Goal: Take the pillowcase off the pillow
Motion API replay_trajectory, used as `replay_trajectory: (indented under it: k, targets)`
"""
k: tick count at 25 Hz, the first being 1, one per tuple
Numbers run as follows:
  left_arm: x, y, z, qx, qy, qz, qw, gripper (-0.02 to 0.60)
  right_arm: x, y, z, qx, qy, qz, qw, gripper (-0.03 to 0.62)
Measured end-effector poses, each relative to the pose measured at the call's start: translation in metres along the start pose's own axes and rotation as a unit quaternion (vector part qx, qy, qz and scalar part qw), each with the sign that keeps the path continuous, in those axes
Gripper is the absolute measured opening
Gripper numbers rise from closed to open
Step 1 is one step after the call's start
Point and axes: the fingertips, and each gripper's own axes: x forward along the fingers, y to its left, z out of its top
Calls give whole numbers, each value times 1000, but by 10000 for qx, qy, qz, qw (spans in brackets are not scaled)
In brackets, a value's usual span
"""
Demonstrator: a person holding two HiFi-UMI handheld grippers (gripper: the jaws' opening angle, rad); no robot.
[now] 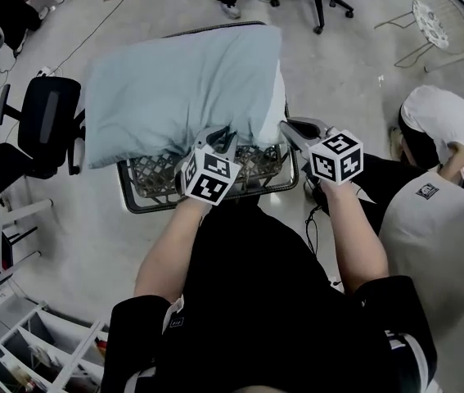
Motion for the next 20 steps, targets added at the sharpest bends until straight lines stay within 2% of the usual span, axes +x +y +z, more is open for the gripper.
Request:
replay_trajectory:
  k: [2, 4, 8, 13, 15, 18, 20]
  targets:
    - [-3, 5, -7, 194, 131, 52, 9997, 29, -2, -4, -1, 77, -52, -102, 9999, 18]
    - [-9, 15, -18, 229, 218, 101, 9994, 17, -4, -5, -3, 175, -100, -138, 9997, 17]
    - [-20, 35, -50, -3, 425, 160, 9990, 15, -4, -3, -22, 283, 27, -141, 9995, 17]
    - [-25, 63, -97, -325, 691, 436, 9961, 15, -2, -3, -59, 529, 291, -267, 9978, 17]
    - [-26, 70, -108, -316, 749, 558, 9951, 15, -2, -2, -74, 569, 412, -321, 9970, 17]
    - [-31, 85, -114, 16, 781, 874, 9931, 15, -2, -1, -85, 677, 462, -446, 9956, 17]
    - [-47, 114, -124, -31, 845, 1431, 9861, 10, -4, -6, -88, 685, 514, -678, 9940, 17]
